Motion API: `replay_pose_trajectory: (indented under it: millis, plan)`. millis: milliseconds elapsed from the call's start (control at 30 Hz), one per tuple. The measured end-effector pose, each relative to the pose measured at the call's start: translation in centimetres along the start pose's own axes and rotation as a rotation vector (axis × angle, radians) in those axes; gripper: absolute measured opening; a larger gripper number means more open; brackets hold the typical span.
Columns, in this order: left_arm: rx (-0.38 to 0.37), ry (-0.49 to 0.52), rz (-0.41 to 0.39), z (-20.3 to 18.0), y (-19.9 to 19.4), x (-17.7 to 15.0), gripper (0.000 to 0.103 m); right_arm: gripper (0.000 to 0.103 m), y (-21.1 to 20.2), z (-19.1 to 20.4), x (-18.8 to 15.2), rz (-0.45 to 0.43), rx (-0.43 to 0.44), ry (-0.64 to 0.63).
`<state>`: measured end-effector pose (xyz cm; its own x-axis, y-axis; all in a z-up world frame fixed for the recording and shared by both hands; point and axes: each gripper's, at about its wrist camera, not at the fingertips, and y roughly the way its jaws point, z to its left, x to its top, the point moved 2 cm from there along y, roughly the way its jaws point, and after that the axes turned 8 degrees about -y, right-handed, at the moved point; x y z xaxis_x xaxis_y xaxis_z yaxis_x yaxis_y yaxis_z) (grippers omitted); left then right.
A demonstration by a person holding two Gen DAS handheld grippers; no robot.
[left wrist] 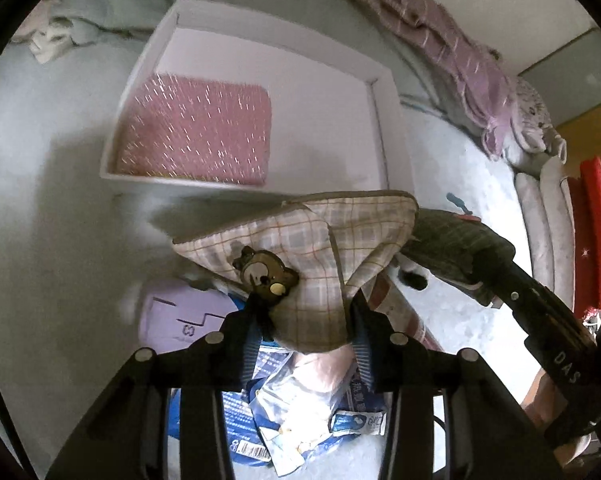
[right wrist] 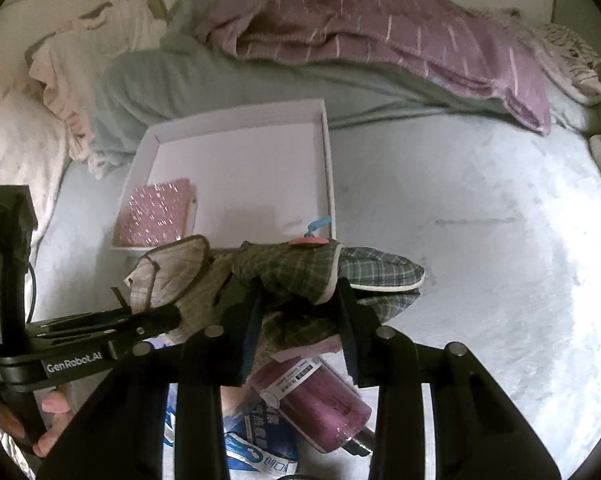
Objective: Organize soft objects
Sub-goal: 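Carry slippers over white box and release beige slipper with left tool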
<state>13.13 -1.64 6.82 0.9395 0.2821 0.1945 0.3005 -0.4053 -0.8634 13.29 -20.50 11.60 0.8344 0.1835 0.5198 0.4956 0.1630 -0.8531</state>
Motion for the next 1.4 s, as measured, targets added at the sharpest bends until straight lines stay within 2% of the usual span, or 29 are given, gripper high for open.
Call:
replay_pose_trajectory:
  millis: [167, 333, 467, 600, 733, 833, 967, 1100, 1167, 1267, 1400]
  plan:
    - [0.019, 0.004, -0.073, 0.4, -2.2, 0.3, 0.039, 0.037, -1.4, 0.9, 0.3, -0.058, 0.033, -0.025]
    - [0.085, -0.026, -0.142, 2.7, -3.6, 0.9, 0.039, 0.037, -1.2, 2.9, 1.1, -0.068, 0.084, -0.081]
    - [0.066, -0.055, -0.146, 4.0, -4.0, 1.3, 0.039, 0.037, -0.4, 4.0, 2.5, -0.052, 0.096, -0.115]
    - [0.071, -0.073, -0.154, 4.7, -4.0, 1.5, 0.039, 0.037, 0.3, 4.3, 4.4, -0.094, 0.106, -0.098]
    - [0.066, -0.073, -0.155, 4.4, -3.7, 1.5, 0.039, 0.037, 1.7, 4.4, 4.5, -0.159, 0.136, -0.101]
    - [0.060, -0.066, -0.148, 4.3, -3.7, 1.4, 0.039, 0.037, 3.6, 4.3, 4.9, -0.127, 0.158, -0.110]
    - [0.053, -0.064, -0.119, 4.0, -3.8, 1.8, 0.039, 0.037, 5.6, 3.9, 4.4, -0.074, 0.203, -0.148]
    - [0.153, -0.014, -0.079, 1.8, -4.0, 4.1, 0.039, 0.037, 7.3, 3.1, 4.4, -0.035, 0.235, -0.114]
    - [0.173, 0.024, -0.053, 0.1, -4.1, 5.7, 0.039, 0.037, 7.8, 3.0, 4.3, -0.020, 0.250, -0.117]
    - [0.179, 0.072, 0.038, -2.7, -3.1, 8.3, 0.039, 0.037, 8.1, 3.0, 4.2, -0.014, 0.252, -0.130]
    - [0.222, 0.136, 0.209, -6.3, 0.4, 11.0, 0.039, 0.037, 8.1, 2.9, 3.9, -0.021, 0.264, -0.139]
